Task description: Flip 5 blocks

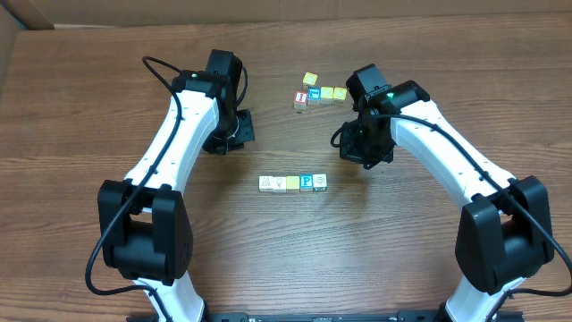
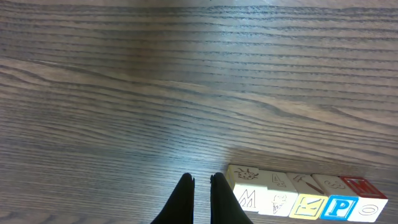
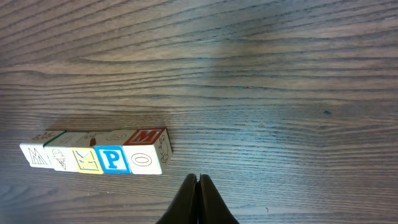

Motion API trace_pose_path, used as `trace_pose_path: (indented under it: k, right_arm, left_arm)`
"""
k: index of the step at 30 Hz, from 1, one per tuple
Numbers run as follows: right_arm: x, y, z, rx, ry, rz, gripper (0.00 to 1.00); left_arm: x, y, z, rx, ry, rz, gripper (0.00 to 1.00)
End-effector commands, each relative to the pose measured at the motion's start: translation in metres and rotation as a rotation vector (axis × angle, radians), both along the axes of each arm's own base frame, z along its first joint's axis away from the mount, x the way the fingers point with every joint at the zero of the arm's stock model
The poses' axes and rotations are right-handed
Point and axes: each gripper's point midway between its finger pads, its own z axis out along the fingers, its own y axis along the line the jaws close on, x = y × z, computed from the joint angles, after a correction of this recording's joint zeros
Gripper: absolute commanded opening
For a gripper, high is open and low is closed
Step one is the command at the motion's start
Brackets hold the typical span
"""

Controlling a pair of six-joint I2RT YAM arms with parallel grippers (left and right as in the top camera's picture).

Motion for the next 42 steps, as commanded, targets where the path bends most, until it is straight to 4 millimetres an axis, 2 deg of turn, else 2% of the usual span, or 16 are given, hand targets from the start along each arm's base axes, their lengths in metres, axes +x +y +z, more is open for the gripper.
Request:
trace_pose_path:
  k: [1, 11, 22, 25, 31, 42]
  right_arm:
    - [0.000, 0.000, 0.007, 0.003, -0.022, 0.001, 0.04]
    - [0.002, -0.005, 0.006, -0.023, -0.029, -0.029, 0.04]
    - [0.005, -0.012, 0.005, -0.066, -0.043, -0.069, 0.04]
    - [0.006, -0.021, -0.002, -0.108, -0.051, -0.104, 0.04]
    - [-0.003, -0.024, -0.022, -0.113, -0.025, -0.116, 0.04]
    - [-0.016, -0.026, -0.042, -0.111, 0.008, -0.113, 0.04]
  left_arm:
    - [-0.002, 0.001, -0.006, 0.014, 0.015, 0.006, 0.04]
    - [-0.006, 0.005, -0.018, 0.029, 0.024, 0.006, 0.04]
    - [-0.002, 0.007, -0.018, 0.041, 0.006, 0.005, 0.04]
    - [-0.002, 0.007, -0.018, 0.040, 0.006, 0.005, 0.04]
    - [-0.002, 0.007, -0.018, 0.040, 0.006, 0.005, 0.04]
    - [-0.006, 0.009, -0.018, 0.056, 0.020, 0.005, 0.04]
